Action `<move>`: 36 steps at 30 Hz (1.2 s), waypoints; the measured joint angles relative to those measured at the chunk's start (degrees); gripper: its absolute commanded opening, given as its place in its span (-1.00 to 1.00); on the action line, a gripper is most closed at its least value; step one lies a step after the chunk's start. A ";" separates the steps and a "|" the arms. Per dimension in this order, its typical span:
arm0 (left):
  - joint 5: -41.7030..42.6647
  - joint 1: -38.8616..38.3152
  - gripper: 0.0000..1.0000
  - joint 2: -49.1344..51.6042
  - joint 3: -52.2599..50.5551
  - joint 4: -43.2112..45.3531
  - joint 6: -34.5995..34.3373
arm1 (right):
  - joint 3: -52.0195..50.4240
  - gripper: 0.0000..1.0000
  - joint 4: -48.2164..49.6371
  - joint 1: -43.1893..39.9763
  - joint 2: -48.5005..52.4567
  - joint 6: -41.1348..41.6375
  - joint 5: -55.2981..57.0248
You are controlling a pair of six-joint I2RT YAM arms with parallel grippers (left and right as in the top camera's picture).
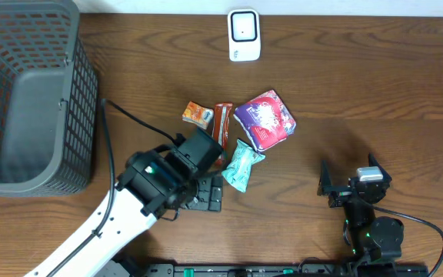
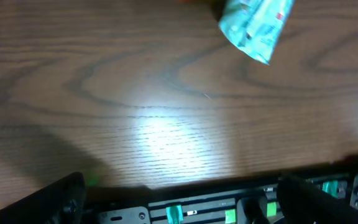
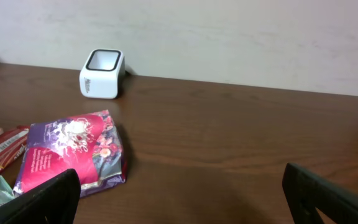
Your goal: Scan the item barcode
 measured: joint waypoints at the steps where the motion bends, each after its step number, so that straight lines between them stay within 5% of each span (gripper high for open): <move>1: 0.00 -0.66 0.96 0.00 0.00 0.02 0.00 | 0.00 0.99 0.00 0.00 0.00 0.00 0.00; 13: 0.24 -8.48 0.96 0.00 0.00 0.42 0.00 | 0.00 0.99 0.00 0.00 0.00 0.00 0.00; 27: -0.09 -9.14 0.96 0.00 0.00 4.55 0.00 | 0.00 0.98 0.00 0.00 0.00 0.00 0.00; 36: -9.62 -8.44 0.96 0.09 0.00 4.22 -6.05 | 0.00 0.98 0.00 0.00 0.00 0.00 0.00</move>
